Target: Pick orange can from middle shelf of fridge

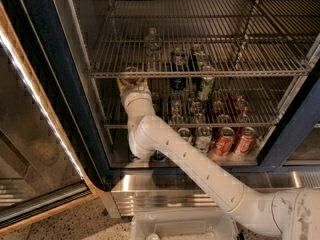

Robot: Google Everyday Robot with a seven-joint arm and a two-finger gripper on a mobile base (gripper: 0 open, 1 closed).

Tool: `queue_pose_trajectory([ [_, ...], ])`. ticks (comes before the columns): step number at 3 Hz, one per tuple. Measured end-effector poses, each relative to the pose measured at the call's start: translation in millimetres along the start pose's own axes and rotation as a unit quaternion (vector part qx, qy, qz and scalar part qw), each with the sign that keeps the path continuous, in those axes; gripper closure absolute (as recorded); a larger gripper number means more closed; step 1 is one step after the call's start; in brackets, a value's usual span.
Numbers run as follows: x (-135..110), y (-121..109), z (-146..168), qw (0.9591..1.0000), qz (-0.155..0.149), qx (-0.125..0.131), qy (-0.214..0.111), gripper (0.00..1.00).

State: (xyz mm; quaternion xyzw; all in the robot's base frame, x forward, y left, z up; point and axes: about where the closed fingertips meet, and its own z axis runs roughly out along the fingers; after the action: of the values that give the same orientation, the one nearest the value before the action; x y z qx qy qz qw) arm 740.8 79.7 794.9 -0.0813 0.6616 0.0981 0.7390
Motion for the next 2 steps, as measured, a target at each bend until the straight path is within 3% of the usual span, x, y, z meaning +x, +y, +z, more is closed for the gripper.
queue_pose_trajectory([
  [2, -11, 2, -37, 0.9999, 0.011, 0.002, 0.0, 1.0],
])
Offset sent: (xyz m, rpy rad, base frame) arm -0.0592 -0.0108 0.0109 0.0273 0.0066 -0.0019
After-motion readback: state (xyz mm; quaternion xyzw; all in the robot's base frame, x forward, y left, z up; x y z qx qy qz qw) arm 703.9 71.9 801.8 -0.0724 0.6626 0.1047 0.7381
